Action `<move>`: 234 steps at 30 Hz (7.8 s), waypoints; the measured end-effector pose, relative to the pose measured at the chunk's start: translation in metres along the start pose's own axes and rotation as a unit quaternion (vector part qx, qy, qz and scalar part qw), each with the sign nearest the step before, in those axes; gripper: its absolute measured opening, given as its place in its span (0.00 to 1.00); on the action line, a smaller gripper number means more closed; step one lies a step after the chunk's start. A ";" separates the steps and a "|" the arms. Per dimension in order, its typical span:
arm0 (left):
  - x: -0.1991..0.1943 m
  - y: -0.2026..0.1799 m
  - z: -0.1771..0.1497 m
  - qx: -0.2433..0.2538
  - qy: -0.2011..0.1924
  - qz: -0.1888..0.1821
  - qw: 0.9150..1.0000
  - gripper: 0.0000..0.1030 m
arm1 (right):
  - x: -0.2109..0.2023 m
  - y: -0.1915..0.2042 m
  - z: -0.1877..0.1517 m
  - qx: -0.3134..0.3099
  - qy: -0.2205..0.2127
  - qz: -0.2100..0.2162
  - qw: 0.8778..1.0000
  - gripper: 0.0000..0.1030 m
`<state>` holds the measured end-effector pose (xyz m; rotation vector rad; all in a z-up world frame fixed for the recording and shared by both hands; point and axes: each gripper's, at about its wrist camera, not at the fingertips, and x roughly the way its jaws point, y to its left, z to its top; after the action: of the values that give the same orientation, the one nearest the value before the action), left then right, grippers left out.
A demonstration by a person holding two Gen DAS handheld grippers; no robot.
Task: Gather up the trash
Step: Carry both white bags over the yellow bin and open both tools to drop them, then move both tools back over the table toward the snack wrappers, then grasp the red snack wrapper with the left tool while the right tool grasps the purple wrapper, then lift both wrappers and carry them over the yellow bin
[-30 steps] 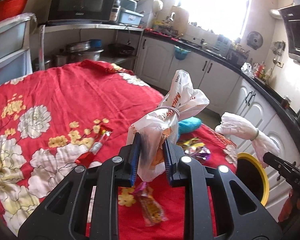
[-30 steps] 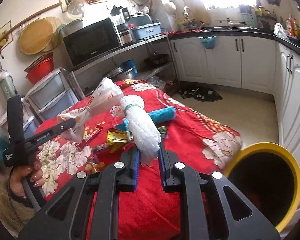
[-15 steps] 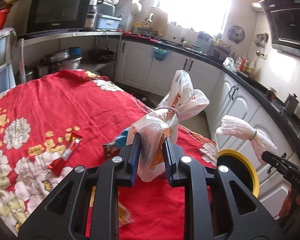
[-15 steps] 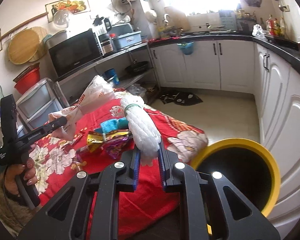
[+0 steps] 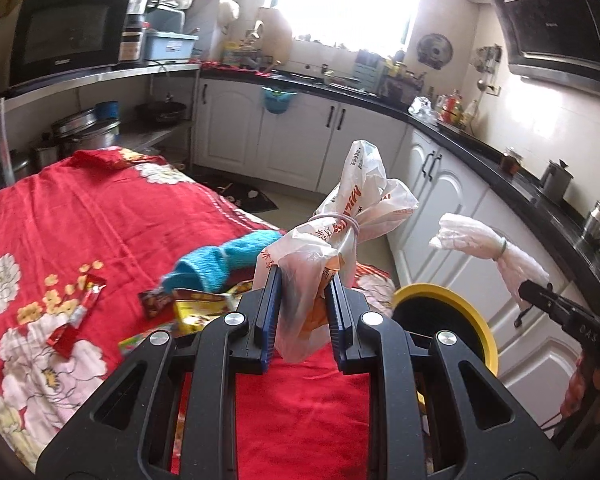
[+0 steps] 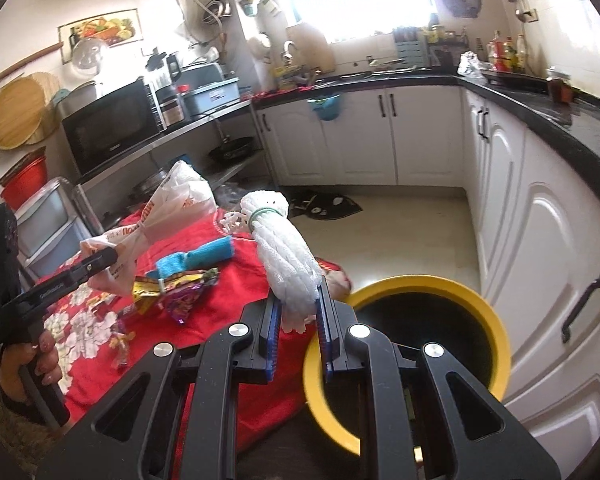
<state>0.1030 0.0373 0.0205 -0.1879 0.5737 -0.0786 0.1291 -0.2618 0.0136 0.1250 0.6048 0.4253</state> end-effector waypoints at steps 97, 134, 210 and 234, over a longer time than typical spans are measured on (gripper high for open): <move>0.030 -0.028 -0.021 0.024 0.041 0.023 0.999 0.89 | -0.006 -0.011 -0.037 0.014 0.015 -0.079 0.997 0.71; -0.037 0.113 -0.010 -0.091 -0.021 0.146 0.985 0.89 | 0.046 0.127 -0.008 -0.102 0.029 0.058 0.993 0.75; 0.005 0.198 -0.068 -0.157 0.080 0.119 0.977 0.03 | 0.151 0.104 -0.032 0.058 0.173 0.098 0.978 0.18; -0.031 0.118 -0.029 -0.080 0.030 0.066 0.994 0.03 | 0.096 0.081 -0.027 0.043 0.139 0.107 0.983 0.18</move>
<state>0.0637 0.1526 -0.0108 -0.3041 0.6521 0.0909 0.1566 -0.1478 -0.0395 0.2170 0.8903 0.6321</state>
